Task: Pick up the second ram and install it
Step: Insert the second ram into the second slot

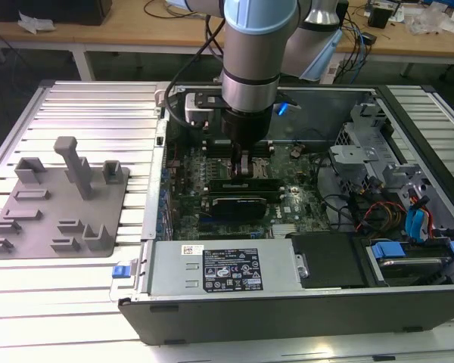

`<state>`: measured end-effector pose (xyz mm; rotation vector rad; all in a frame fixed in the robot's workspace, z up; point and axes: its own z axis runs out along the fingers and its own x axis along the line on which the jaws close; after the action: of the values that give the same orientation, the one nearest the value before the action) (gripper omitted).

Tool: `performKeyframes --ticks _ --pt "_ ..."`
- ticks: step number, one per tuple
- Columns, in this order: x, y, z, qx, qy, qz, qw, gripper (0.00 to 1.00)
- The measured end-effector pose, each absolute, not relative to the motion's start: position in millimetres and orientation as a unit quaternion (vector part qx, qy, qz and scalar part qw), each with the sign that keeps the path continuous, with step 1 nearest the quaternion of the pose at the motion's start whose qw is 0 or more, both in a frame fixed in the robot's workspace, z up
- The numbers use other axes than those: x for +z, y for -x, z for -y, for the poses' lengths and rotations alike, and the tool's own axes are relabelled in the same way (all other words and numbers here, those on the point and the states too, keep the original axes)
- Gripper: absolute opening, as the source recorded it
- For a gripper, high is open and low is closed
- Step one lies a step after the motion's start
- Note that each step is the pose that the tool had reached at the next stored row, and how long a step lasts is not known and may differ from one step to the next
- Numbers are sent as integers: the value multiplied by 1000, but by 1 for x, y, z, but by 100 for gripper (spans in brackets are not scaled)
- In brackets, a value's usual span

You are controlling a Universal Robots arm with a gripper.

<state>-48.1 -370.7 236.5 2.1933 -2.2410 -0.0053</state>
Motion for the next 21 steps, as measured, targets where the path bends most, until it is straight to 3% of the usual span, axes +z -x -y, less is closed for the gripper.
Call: performKeyframes --ticks 10,15,21 --pt "236 48 371 -2 -699 715 3 9" --pt "236 47 371 -14 -699 714 14 9" --pt "236 41 371 -16 -699 715 17 9"
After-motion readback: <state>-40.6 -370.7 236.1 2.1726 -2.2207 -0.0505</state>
